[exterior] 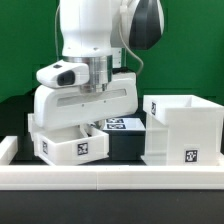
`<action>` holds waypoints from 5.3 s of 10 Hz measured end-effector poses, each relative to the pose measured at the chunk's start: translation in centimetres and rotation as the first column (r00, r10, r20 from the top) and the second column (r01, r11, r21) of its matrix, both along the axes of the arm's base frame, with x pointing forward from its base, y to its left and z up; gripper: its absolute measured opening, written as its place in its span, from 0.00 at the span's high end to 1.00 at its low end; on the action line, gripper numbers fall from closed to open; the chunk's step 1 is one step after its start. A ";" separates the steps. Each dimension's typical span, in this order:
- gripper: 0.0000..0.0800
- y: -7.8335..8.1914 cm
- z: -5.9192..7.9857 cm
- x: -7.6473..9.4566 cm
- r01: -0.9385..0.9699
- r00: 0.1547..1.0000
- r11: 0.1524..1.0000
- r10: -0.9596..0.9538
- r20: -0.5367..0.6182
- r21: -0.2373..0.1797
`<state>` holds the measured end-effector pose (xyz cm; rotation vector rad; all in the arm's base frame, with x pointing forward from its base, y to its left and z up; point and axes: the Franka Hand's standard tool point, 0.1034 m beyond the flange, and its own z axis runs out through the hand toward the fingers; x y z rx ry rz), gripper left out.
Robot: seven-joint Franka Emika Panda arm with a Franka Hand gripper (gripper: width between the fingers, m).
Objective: Assemble drawer
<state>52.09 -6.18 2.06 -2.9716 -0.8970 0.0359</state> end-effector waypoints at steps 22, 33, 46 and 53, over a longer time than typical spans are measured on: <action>0.95 1.5 -0.6 1.9 -0.905 0.425 0.424 0.905 -0.024 -0.038; 0.95 4.6 -0.7 2.6 -0.892 0.452 0.451 0.892 -0.017 -0.014; 0.95 5.2 -0.9 2.6 -0.872 0.490 0.490 0.871 -0.015 -0.010; 0.95 5.9 -1.0 2.6 -0.842 0.540 0.539 0.842 0.000 -0.028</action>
Offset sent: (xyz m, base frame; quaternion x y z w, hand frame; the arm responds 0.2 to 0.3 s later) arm 0.0000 0.0000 0.0000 0.0000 0.0000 -0.1938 0.9810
